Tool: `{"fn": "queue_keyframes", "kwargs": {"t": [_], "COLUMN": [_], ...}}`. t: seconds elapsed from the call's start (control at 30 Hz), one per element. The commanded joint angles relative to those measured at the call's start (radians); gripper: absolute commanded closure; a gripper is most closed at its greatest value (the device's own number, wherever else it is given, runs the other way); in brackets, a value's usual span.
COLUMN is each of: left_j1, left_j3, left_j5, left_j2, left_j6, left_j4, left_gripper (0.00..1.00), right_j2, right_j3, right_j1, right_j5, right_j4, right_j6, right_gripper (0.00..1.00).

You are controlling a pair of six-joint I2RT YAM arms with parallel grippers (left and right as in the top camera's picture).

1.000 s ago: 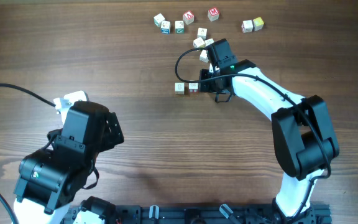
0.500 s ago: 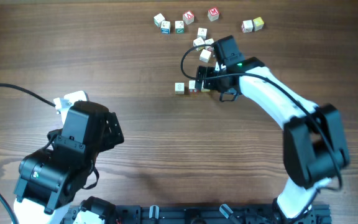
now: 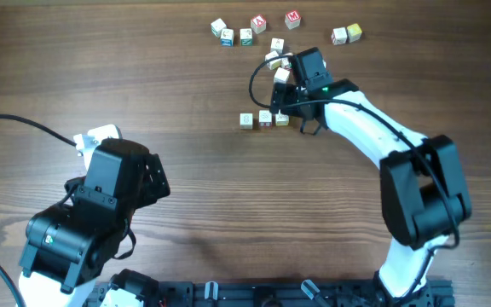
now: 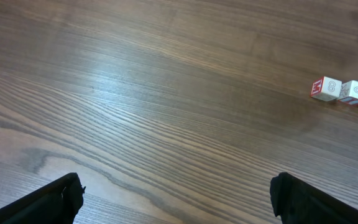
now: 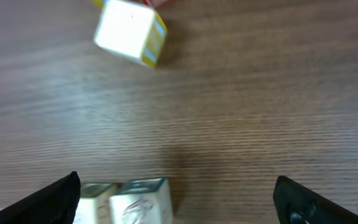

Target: Form a tower

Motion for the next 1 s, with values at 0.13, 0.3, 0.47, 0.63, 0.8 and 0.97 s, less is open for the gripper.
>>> {"fn": "queue_keyframes", "kwargs": {"t": [0.13, 0.3, 0.47, 0.63, 0.8, 0.97], "left_j1": [0.006, 0.006, 0.006, 0.006, 0.006, 0.006], "left_j3": [-0.003, -0.003, -0.003, -0.003, -0.003, -0.003], "left_j5": [-0.002, -0.002, -0.002, -0.002, -0.002, -0.002], "left_j2": [0.000, 0.000, 0.000, 0.000, 0.000, 0.000], "left_j6": [-0.010, -0.010, -0.010, -0.010, -0.010, -0.010], "left_j4": [0.000, 0.000, 0.000, 0.000, 0.000, 0.000], "left_gripper": [0.00, 0.00, 0.00, 0.00, 0.00, 0.00], "right_j2": [0.041, 0.040, 0.042, 0.060, 0.062, 0.062], "right_j3": [-0.007, -0.005, -0.006, -0.008, -0.008, -0.008], "right_j1": [-0.038, -0.163, -0.193, -0.169, -0.169, -0.157], "right_j5": [-0.039, -0.220, -0.270, -0.185, -0.185, -0.188], "right_j4": [-0.010, 0.008, 0.030, 0.034, 0.039, 0.043], "right_j6": [0.001, 0.005, 0.001, 0.002, 0.003, 0.003], "right_gripper": [0.00, 0.01, 0.72, 0.69, 0.88, 0.91]}}
